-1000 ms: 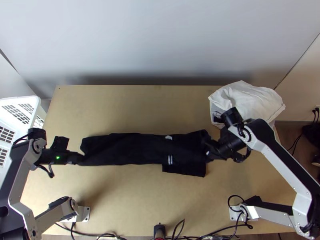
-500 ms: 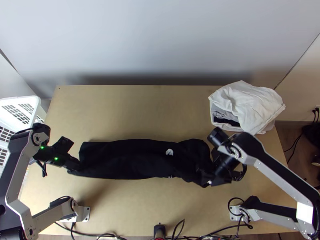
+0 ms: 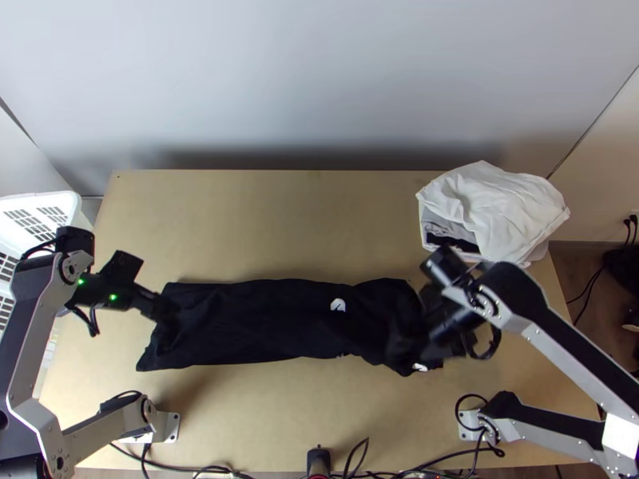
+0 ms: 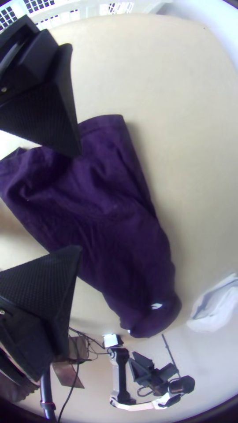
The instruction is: Fold the t-shirt
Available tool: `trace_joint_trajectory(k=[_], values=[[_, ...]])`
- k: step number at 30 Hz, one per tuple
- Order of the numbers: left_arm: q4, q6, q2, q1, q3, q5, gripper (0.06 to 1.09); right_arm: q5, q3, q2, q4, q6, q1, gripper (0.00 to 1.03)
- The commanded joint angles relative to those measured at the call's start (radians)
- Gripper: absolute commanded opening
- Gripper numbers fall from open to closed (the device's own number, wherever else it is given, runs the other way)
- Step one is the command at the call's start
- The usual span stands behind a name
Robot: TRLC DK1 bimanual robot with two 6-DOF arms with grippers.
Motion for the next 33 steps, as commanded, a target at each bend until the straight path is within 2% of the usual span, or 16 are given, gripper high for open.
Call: trace_joint_trajectory(k=[1, 3, 5, 13, 17, 22, 26, 33], values=[[0.181, -0.137, 0.032, 0.009, 0.004, 0.021, 1.04, 0.138, 0.060, 0.023, 0.202, -0.074, -0.119, 0.98], [0.273, -0.190, 0.032, 0.018, -0.022, 0.020, 1.04, 0.161, 0.053, 0.045, 0.299, -0.100, -0.155, 0.98], [0.323, -0.196, 0.042, 0.028, -0.056, 0.020, 1.04, 0.161, 0.057, 0.092, 0.355, -0.106, -0.196, 0.98], [0.467, -0.226, 0.128, 0.075, -0.114, 0.020, 1.04, 0.161, 0.140, 0.302, 0.377, -0.189, -0.297, 0.98], [0.455, -0.219, 0.164, 0.086, -0.102, 0.015, 1.04, 0.161, 0.137, 0.324, 0.377, -0.227, -0.322, 0.98], [0.374, -0.170, 0.197, 0.097, -0.087, -0.026, 1.04, 0.161, 0.132, 0.333, 0.377, -0.226, -0.334, 0.98], [0.372, -0.098, 0.208, 0.109, -0.111, -0.048, 1.04, 0.161, 0.125, 0.338, 0.377, -0.226, -0.340, 0.98], [0.352, -0.064, 0.208, 0.109, -0.124, -0.075, 1.04, 0.166, 0.122, 0.361, 0.386, -0.220, -0.365, 0.98]])
